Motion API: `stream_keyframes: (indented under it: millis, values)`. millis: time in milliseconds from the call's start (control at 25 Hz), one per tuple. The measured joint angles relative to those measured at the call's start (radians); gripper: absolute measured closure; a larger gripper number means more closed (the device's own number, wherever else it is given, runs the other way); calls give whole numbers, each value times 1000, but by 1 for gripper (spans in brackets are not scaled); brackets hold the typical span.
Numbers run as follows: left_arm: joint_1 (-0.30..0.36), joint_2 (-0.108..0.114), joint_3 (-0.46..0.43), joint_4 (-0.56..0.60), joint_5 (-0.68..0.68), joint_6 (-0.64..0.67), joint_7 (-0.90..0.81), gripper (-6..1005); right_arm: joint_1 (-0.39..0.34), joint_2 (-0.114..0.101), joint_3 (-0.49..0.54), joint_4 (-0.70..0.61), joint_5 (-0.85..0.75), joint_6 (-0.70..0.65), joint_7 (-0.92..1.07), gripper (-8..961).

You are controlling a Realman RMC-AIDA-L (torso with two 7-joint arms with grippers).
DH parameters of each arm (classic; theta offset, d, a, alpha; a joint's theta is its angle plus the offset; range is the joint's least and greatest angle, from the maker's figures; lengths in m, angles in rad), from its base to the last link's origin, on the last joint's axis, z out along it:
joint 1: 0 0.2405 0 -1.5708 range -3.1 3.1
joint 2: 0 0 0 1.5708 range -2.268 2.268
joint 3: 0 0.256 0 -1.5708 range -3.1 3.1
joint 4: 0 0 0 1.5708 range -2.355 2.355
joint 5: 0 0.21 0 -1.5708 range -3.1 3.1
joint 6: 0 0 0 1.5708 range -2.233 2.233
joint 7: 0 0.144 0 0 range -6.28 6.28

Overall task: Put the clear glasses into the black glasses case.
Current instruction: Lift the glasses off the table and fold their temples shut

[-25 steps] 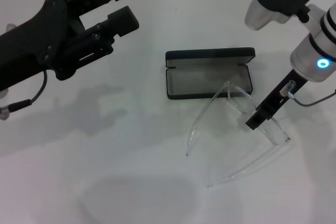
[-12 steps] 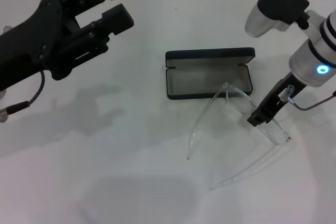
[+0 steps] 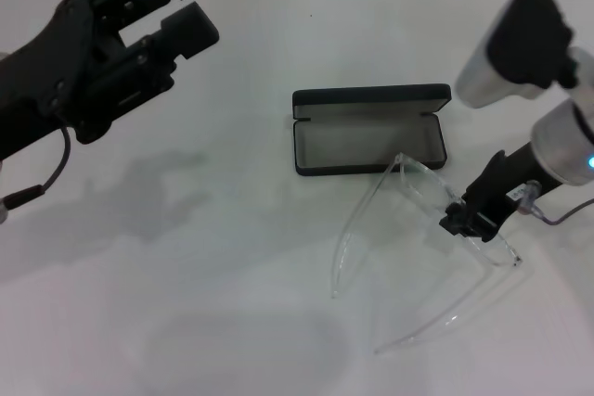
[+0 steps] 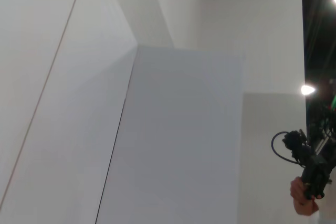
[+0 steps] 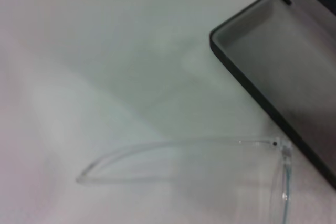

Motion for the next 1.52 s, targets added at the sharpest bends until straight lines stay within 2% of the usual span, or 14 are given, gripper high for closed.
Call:
stream_keyframes:
  millis: [120,240,360,560,680,800,840,960,1160,1520]
  values:
    - [3,1,0,-1,-3,3,-5,428,-111,-4,13,-144,37,4,-52,840]
    - [4,2,2,2,-3,14,-10,429,-230,-7,70,-254,139,3,-163,840]
    - [4,2,2,3,-3,32,-6,436,-318,-7,143,-284,319,-6,-326,840]
    - [4,2,4,2,-3,50,-11,517,-378,-9,215,-224,611,-24,-609,840]
    - [-7,0,20,-1,-3,50,-20,577,-372,-8,252,-116,786,-23,-764,840]
    - [-28,2,55,-1,-4,52,-36,636,-328,-9,287,8,893,-45,-870,840]
    - [-32,2,62,-1,-5,52,-39,656,-306,-9,298,49,911,-55,-895,840]
    - [-47,5,112,3,-2,52,-42,820,-239,-8,311,151,941,-70,-942,841]
    - [-62,7,144,0,17,51,-33,911,-168,-7,312,236,966,-87,-983,841]
    - [-86,4,140,-23,71,36,-27,903,-140,-3,308,240,999,-103,-996,841]
